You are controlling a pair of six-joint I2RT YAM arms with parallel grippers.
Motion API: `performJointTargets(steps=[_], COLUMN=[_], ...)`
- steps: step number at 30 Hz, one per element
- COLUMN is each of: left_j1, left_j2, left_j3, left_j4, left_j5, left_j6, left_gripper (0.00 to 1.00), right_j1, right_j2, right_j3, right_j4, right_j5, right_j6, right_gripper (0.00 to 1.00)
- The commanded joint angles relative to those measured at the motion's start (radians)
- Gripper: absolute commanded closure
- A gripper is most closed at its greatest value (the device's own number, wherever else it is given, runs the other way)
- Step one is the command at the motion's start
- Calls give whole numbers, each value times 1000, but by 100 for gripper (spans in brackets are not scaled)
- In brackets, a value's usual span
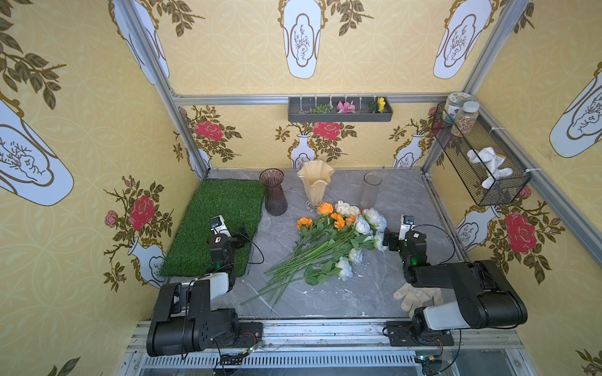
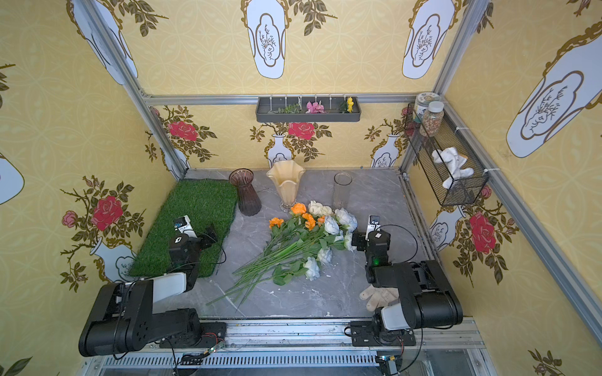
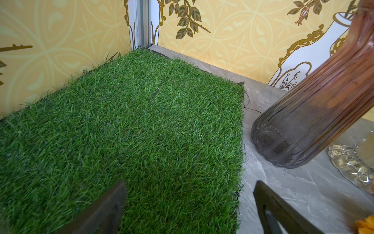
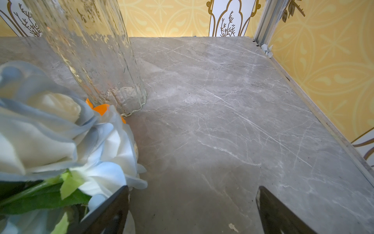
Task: Arrange the flowers in different vases according to their colors
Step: Pick up the flower at the center of the board.
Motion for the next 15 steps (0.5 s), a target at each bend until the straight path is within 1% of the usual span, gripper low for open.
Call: performJointTargets(steps=[1,5,7,8,10,11,12,15], left_j1=[1,-1,-11,-27,-76,-95,-108,-126], left_j2=[-1,-35,-62,-76,-124,-162,-194,-305], left_j3=[-1,-38,-75,-94,-109,-107,-98,-52], left_j4=[21,60,101,130,142,108,62,-115], left_j5=[2,13,6,-22,-128,-164,-177,-210], left_j6=[-2,-2,5,13,25,33,42,40], left_gripper=[0,0,0,0,0,0,0,0], right_j1=[1,12,34,49,78,91,96,91], right_j2=[-4,-5,-8,-8,-12,-16,-24,-47], right_j3=[0,-10,-30,-44,-58,-61,-69,-86], right_j4=[52,66,104,132,162,171,181,195], right_j5=[2,18,58,96,154,182,200,189], right_j6=[-3,-12,-20,-22,-28,-31,-30,-20], right_gripper=[3,3,3,3,3,3,3,3])
